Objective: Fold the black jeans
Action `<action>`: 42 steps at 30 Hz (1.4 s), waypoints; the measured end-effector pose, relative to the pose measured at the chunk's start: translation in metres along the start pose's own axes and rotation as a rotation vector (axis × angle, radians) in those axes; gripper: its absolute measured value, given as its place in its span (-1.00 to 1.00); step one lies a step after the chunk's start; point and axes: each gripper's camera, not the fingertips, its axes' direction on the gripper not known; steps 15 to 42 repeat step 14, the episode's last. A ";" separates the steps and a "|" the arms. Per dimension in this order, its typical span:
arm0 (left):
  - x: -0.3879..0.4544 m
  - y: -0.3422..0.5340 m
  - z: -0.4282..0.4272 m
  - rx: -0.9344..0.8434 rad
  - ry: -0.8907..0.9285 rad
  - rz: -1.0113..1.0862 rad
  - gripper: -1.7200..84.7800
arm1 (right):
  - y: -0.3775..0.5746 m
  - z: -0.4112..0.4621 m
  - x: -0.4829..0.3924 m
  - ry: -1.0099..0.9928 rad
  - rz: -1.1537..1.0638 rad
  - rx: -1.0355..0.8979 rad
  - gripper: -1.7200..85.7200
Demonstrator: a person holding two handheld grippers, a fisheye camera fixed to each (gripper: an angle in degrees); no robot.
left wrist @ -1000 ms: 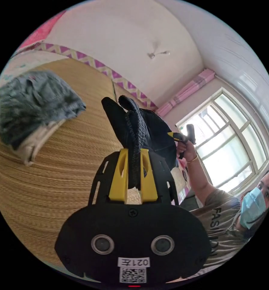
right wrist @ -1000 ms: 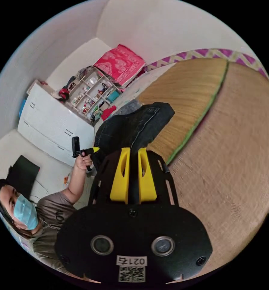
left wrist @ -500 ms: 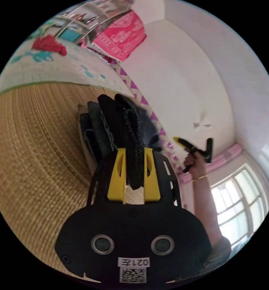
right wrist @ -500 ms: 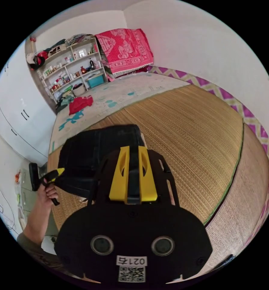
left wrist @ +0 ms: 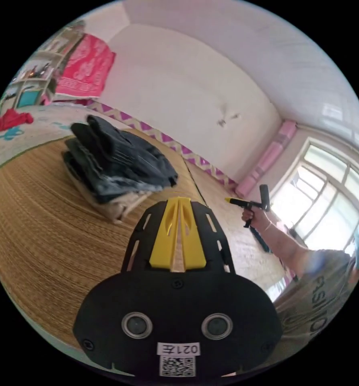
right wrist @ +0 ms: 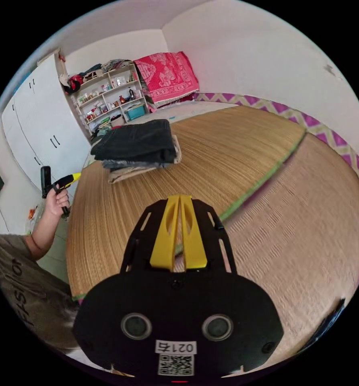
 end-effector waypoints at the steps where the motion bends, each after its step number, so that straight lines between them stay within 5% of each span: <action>1: 0.036 0.009 0.027 -0.059 0.027 0.027 -0.98 | 0.046 -0.027 0.005 0.039 0.016 0.008 -0.98; 6: 0.169 0.048 0.152 -0.286 0.129 0.121 -0.98 | 0.214 -0.125 0.014 0.317 0.040 0.026 -0.98; 14: 0.338 0.062 0.296 -0.328 0.248 0.283 -0.98 | 0.392 -0.267 0.091 0.805 0.322 -0.135 -0.83; 42: 0.338 0.062 0.296 -0.328 0.248 0.283 -0.98 | 0.392 -0.267 0.091 0.805 0.322 -0.135 -0.83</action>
